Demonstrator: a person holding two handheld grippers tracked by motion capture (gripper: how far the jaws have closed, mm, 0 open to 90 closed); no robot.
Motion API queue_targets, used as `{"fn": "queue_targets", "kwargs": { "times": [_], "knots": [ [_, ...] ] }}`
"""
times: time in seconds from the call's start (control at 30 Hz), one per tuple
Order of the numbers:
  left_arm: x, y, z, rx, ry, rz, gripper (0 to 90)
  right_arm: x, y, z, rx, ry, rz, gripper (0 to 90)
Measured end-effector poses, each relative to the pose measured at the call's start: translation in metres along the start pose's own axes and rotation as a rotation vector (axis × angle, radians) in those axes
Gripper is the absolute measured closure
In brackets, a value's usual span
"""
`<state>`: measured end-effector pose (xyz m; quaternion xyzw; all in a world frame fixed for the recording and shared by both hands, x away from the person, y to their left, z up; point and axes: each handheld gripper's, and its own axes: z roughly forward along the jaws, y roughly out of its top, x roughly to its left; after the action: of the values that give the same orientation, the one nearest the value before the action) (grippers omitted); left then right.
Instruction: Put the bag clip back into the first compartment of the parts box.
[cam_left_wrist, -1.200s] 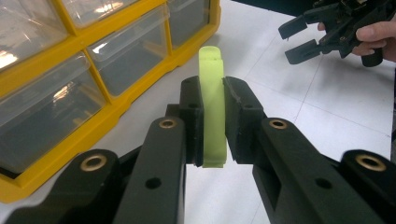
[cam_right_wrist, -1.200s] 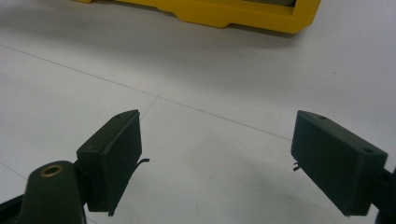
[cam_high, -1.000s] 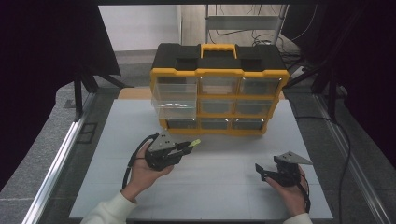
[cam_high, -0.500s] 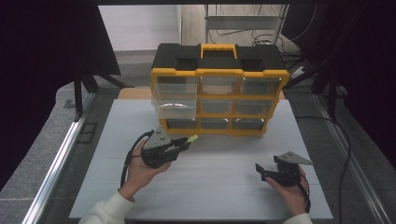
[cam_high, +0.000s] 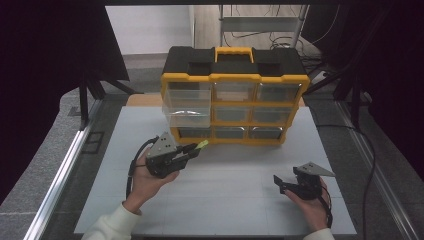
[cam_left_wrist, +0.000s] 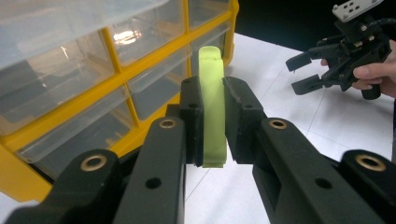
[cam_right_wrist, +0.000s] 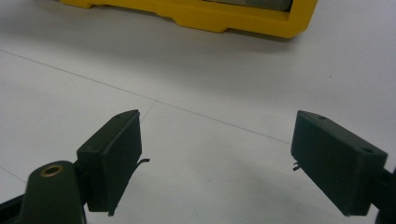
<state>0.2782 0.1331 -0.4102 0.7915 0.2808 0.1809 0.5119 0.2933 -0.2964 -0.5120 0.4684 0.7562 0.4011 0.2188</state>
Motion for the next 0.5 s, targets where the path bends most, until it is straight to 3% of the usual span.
{"fn": "queue_targets", "kwargs": {
  "times": [0.5],
  "knots": [
    [0.0021, 0.0077, -0.0107, -0.041, 0.002, -0.007, 78.0, 0.0, 0.0003, -0.0003, -0.003, 0.002, 0.002, 16.5]
  ]
}}
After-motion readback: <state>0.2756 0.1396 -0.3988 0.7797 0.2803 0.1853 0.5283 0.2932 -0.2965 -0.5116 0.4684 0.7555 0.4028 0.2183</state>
